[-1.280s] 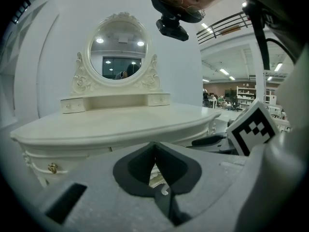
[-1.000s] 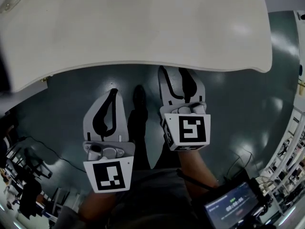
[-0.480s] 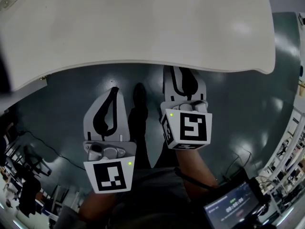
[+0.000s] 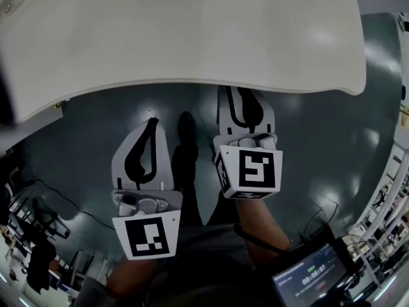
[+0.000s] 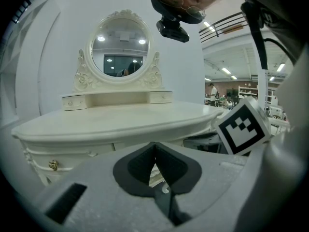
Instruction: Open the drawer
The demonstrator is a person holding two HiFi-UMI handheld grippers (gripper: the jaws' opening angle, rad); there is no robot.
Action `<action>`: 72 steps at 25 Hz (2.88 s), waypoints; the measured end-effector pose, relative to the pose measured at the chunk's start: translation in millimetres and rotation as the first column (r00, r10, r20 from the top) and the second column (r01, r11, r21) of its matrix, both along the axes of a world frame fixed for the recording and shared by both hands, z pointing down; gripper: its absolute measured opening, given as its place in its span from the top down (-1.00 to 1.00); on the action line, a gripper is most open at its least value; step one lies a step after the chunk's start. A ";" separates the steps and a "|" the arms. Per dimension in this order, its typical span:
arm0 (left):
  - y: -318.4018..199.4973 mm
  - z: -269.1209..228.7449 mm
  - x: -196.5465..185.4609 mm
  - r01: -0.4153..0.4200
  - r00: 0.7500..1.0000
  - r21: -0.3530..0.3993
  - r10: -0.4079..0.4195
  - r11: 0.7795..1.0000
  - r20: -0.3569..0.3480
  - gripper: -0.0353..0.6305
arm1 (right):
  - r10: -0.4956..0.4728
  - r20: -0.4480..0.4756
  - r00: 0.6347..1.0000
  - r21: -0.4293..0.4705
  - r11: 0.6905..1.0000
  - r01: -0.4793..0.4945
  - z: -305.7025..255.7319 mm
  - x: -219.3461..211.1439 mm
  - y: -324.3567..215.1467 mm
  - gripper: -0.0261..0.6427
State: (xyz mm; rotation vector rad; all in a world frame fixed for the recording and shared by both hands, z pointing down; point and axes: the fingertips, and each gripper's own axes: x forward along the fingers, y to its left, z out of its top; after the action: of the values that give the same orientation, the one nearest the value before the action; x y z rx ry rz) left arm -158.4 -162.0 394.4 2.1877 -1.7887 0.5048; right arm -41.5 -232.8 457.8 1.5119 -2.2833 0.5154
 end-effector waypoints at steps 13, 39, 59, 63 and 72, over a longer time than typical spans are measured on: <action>-0.9 -2.2 -2.7 0.000 1.000 -0.002 0.000 1.000 0.003 0.85 | 0.021 -0.013 1.000 -0.049 0.999 -0.021 9.0 1.6 -2.1 0.40; -1.4 -3.9 -1.9 -0.007 1.000 0.007 0.007 1.000 -0.004 0.85 | 0.022 -0.018 1.000 -0.063 0.998 -0.024 16.0 3.6 17.9 0.56; 0.8 -5.8 -4.2 -0.065 0.997 0.051 0.067 0.997 -0.031 0.85 | 0.050 -0.001 0.999 -0.069 0.996 -0.050 20.2 5.2 32.7 0.56; -1.1 -11.0 -3.2 -0.057 0.998 0.065 0.060 0.996 -0.029 0.85 | 0.056 -0.010 0.998 -0.069 0.996 -0.057 20.3 14.3 38.3 0.55; 6.1 -11.9 4.3 -0.049 0.998 0.080 0.051 0.996 -0.025 0.85 | 0.039 -0.001 0.999 -0.071 0.997 -0.039 27.5 6.5 46.3 0.55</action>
State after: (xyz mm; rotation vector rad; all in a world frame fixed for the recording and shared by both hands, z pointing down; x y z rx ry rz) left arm -154.1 -155.9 382.6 2.2863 -1.7728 0.4195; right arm -35.1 -186.5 485.3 1.5251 -2.2155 0.6007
